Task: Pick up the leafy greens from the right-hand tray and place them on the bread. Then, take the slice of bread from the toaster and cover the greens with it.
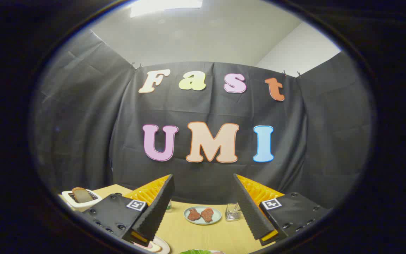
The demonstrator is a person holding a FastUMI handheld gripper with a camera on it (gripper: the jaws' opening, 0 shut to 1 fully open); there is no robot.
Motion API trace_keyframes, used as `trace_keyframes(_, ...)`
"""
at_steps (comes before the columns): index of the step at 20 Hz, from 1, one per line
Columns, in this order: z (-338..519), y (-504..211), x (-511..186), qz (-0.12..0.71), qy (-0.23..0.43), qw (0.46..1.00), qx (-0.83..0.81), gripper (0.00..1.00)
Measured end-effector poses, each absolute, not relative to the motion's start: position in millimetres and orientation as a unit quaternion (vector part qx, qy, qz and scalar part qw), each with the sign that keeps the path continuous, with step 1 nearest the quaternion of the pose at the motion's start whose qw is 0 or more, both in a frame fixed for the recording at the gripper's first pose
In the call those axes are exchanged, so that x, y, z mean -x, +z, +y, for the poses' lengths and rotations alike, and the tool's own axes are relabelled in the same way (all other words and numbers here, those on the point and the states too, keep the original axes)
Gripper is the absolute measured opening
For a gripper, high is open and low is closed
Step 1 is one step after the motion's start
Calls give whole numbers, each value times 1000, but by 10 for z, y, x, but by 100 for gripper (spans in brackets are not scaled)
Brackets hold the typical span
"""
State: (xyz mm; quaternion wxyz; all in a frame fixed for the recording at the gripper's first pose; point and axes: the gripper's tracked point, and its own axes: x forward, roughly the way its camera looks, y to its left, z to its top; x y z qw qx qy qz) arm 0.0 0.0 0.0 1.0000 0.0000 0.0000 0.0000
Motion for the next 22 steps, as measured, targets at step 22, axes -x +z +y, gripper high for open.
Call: trace_keyframes(22,-133,-146,-45,10,17,1000,-11,100)
